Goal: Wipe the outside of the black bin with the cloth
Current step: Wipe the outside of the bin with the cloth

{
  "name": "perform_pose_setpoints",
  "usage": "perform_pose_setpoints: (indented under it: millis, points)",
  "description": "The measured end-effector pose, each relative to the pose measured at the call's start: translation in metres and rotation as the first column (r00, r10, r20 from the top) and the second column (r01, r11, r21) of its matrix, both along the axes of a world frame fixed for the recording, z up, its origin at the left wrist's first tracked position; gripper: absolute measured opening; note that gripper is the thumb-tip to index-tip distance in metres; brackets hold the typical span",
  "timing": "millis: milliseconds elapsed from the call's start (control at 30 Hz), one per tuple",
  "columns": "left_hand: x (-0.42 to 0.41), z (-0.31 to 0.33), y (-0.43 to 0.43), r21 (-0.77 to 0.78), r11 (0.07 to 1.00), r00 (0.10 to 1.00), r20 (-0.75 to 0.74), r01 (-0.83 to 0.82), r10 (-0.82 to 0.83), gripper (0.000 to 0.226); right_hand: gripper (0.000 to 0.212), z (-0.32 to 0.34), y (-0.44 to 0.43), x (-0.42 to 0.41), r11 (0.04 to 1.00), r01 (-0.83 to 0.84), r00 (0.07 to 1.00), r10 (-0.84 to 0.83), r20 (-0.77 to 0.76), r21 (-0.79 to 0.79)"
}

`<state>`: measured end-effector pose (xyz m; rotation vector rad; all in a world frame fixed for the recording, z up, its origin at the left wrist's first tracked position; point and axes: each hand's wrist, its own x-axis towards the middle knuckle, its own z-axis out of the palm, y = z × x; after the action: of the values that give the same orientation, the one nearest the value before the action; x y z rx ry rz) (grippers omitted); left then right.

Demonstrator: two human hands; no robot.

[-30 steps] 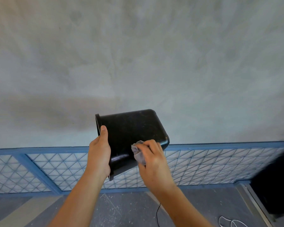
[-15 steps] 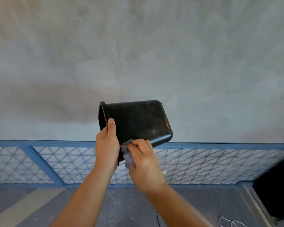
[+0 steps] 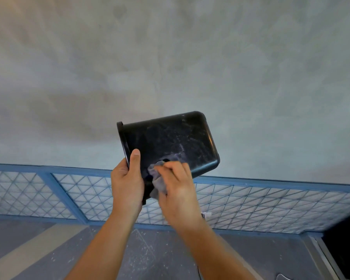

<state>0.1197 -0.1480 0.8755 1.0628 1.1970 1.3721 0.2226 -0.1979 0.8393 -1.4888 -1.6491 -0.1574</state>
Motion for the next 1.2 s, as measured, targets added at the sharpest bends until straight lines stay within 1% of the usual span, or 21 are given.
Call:
perform_pose_setpoints:
  millis: [67,133,167,233,300,333,400,467,533,600,667,767,867,933,1033,1100,1200]
  points:
    - [-0.011,0.0,0.005,-0.003,1.0,1.0,-0.018,-0.008,0.008,0.037,0.044,0.002,0.011,0.016,0.996,0.087,0.996,-0.087,-0.03,0.013]
    - [-0.02,-0.003,0.012,0.04,0.999,0.999,-0.041,-0.016,0.018,0.039,0.042,-0.003,0.013,0.02,0.992,0.129,0.99,-0.129,-0.061,-0.001]
    - [-0.023,-0.004,0.014,0.06,0.998,0.998,-0.06,-0.02,0.024,0.044,0.04,-0.006,0.011,0.012,0.992,0.124,0.991,-0.124,-0.054,0.005]
    - [-0.028,-0.006,0.02,0.09,0.996,0.996,-0.085,-0.022,0.029,0.052,0.043,-0.01,0.006,-0.018,0.999,0.05,0.999,-0.05,-0.021,0.012]
    - [-0.031,-0.009,0.023,0.126,0.992,0.995,-0.103,0.001,0.012,0.047,0.045,-0.004,0.009,-0.041,1.0,-0.028,1.0,0.028,0.012,-0.001]
    - [-0.034,-0.01,0.024,0.142,0.99,0.992,-0.128,0.016,0.003,0.044,0.043,0.002,0.018,-0.044,0.999,-0.034,0.999,0.034,0.016,0.015]
    - [-0.042,-0.013,0.028,0.165,0.985,0.986,-0.167,0.04,-0.012,0.047,0.041,0.017,0.04,-0.037,0.998,0.054,0.999,-0.054,0.005,0.044]
    - [-0.05,-0.014,0.032,0.175,0.983,0.986,-0.164,0.056,-0.026,0.056,0.042,0.027,0.054,-0.03,0.99,0.133,0.991,-0.133,-0.008,0.054]
    - [-0.059,-0.013,0.04,0.205,0.977,0.987,-0.156,0.064,-0.031,0.058,0.041,0.023,0.055,-0.04,0.993,0.094,0.995,-0.097,0.038,0.077]
    - [-0.066,-0.009,0.047,0.224,0.972,0.99,-0.134,0.072,-0.043,0.056,0.041,0.007,0.044,-0.062,0.997,-0.012,0.995,0.005,0.097,0.077]
    - [-0.074,-0.01,0.054,0.238,0.967,0.989,-0.132,0.095,-0.064,0.052,0.039,-0.001,0.043,-0.075,0.996,-0.048,0.996,0.042,0.083,0.071]
    - [-0.084,-0.016,0.059,0.26,0.957,0.982,-0.168,0.126,-0.083,0.053,0.038,0.02,0.072,-0.074,0.992,0.031,0.999,-0.035,0.034,0.125]
    - [-0.089,-0.02,0.061,0.264,0.951,0.975,-0.19,0.161,-0.112,0.06,0.037,0.049,0.097,-0.072,0.979,0.111,0.994,-0.111,-0.008,0.173]
    - [-0.093,-0.02,0.064,0.259,0.952,0.976,-0.181,0.163,-0.117,0.058,0.035,0.047,0.1,-0.081,0.976,0.109,0.994,-0.112,0.002,0.187]
    - [-0.101,-0.02,0.073,0.246,0.955,0.979,-0.152,0.169,-0.134,0.055,0.024,0.017,0.083,-0.107,0.981,0.044,0.997,-0.056,0.061,0.187]
    - [-0.104,-0.02,0.074,0.247,0.953,0.978,-0.156,0.177,-0.142,0.053,0.026,0.007,0.075,-0.112,0.984,0.02,0.998,-0.03,0.053,0.175]
    - [-0.109,-0.023,0.077,0.273,0.944,0.97,-0.203,0.188,-0.134,0.048,0.032,0.022,0.097,-0.104,0.981,0.074,0.997,-0.079,0.019,0.181]
